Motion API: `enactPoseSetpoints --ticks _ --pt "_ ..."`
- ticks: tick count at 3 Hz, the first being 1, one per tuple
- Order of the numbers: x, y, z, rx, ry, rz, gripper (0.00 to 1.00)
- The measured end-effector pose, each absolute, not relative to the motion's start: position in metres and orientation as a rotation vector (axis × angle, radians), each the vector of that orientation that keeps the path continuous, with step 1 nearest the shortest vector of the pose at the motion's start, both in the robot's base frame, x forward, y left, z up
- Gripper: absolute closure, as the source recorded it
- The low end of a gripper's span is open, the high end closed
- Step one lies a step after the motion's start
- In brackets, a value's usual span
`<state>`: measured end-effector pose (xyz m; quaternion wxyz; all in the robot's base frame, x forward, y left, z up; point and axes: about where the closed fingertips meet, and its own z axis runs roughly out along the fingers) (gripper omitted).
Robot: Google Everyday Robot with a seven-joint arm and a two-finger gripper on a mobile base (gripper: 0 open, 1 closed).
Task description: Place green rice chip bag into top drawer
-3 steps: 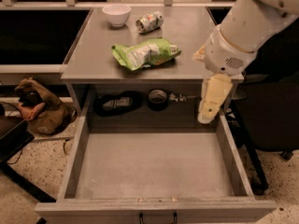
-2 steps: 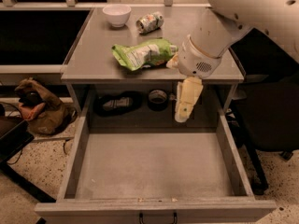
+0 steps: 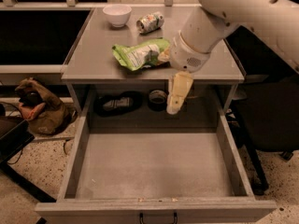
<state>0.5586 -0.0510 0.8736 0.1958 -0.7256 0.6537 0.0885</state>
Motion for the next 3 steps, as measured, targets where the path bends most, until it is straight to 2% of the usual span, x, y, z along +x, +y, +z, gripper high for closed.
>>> enactPoseSetpoints --ticks 2,3 --pt "0.626 -0.01 0.875 -2.061 1.647 0.169 0.0" --pt "0.639 0.002 0.867 -2.084 1.601 0.18 0.0"
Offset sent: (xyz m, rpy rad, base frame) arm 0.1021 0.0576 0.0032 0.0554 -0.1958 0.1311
